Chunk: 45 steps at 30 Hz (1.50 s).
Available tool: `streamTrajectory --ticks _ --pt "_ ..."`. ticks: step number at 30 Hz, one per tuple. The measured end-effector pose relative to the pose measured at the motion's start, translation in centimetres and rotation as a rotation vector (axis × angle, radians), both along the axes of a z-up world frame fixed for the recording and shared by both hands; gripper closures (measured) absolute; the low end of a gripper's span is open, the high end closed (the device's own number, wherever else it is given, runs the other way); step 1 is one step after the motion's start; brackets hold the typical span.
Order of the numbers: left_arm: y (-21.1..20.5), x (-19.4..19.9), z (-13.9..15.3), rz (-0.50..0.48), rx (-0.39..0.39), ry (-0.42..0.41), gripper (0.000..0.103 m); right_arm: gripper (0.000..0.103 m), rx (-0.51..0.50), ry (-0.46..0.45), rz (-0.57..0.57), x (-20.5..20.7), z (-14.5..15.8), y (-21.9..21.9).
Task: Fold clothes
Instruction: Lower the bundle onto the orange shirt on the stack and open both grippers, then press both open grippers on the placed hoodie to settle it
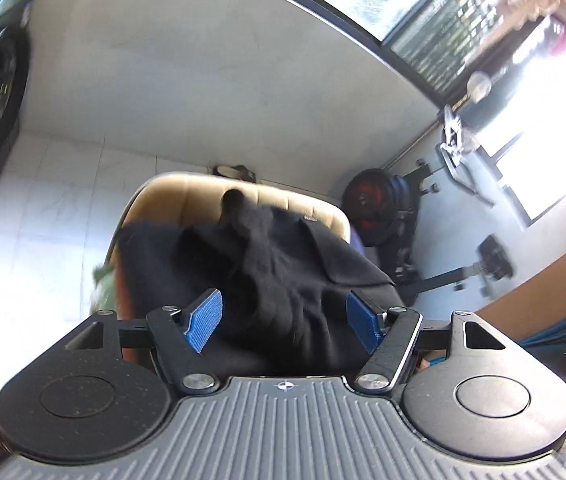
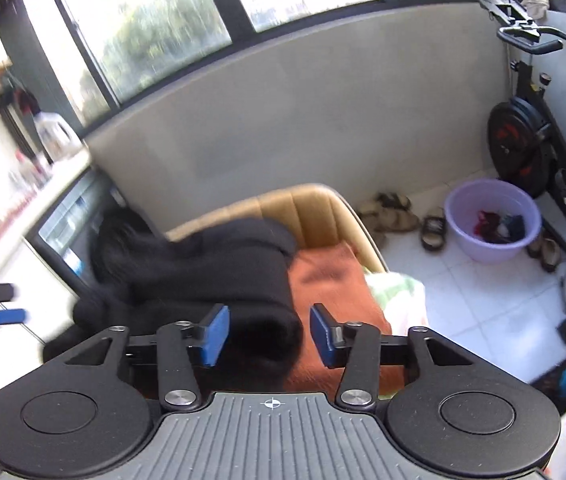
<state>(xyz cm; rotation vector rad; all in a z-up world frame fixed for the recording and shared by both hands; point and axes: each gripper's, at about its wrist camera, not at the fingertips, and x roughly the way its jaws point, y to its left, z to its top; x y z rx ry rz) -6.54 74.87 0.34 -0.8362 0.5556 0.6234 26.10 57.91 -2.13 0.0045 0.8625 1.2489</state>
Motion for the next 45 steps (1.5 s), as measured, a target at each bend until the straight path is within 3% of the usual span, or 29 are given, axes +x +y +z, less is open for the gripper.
streamTrajectory --ticks 5,11,12,15,16,19,22,25,26,29,31,33,34,37,40,41,45 --pt "-0.2 3.4 -2.1 -0.024 0.031 0.1 0.034 0.051 0.069 0.07 -0.019 3.5 0.5 2.4" --pt "-0.5 7.5 -4.7 -0.054 0.067 0.219 0.077 0.049 -0.047 0.111 -0.03 4.3 -2.8 7.3" --pt "-0.8 6.5 -4.2 -0.04 0.068 0.197 0.098 0.049 -0.063 0.107 -0.028 4.1 -3.1 7.8" --pt "-1.6 3.2 -2.6 0.003 0.069 0.125 0.096 0.048 -0.073 0.077 0.0 3.2 -2.8 9.1" --pt "-1.7 2.3 -3.4 0.011 0.046 0.131 0.096 0.044 -0.071 0.052 0.016 2.8 -2.3 9.7" --pt "-2.3 1.8 -5.9 0.03 0.036 0.174 0.091 0.042 -0.112 -0.05 0.092 0.6 -1.4 11.7" --pt "-2.2 1.7 -6.1 0.06 0.037 0.175 0.084 0.044 -0.255 -0.174 0.185 -2.1 -3.8 14.4" --pt "-2.3 0.9 -5.8 0.089 0.061 0.203 0.06 0.042 -0.28 -0.153 0.185 -2.6 -5.5 14.8" --pt "-2.4 0.9 -5.3 0.1 0.085 0.23 0.045 0.041 -0.275 -0.133 0.174 -2.6 -5.6 14.7" --pt "-4.0 1.6 -3.0 0.089 0.191 0.259 0.046 0.041 -0.214 -0.081 0.116 -2.0 -4.3 13.0" --pt "-5.7 2.3 -1.4 0.069 0.297 0.28 0.041 0.032 -0.113 -0.112 0.107 -2.2 -2.5 10.7" --pt "-6.9 3.8 -0.8 0.034 0.385 0.316 0.016 0.027 -0.091 -0.157 0.087 -2.4 -1.9 9.1" --pt "-7.4 4.6 -0.9 0.008 0.407 0.33 0.012 0.026 -0.085 -0.178 0.074 -2.5 -1.6 8.4" --pt "-7.0 6.5 -3.1 0.008 0.372 0.391 0.009 0.019 -0.156 -0.243 0.064 -3.0 -2.7 7.6" --pt "-5.4 6.9 -6.5 0.082 0.259 0.465 0.006 0.003 -0.257 -0.292 0.095 -3.9 -5.6 8.0" --pt "-5.2 6.8 -7.1 0.091 0.251 0.467 0.0 0.001 -0.26 -0.302 0.089 -4.1 -6.3 7.9" --pt "-5.4 6.9 -7.9 0.107 0.259 0.49 0.0 0.001 -0.255 -0.255 0.076 -3.9 -8.0 8.3"
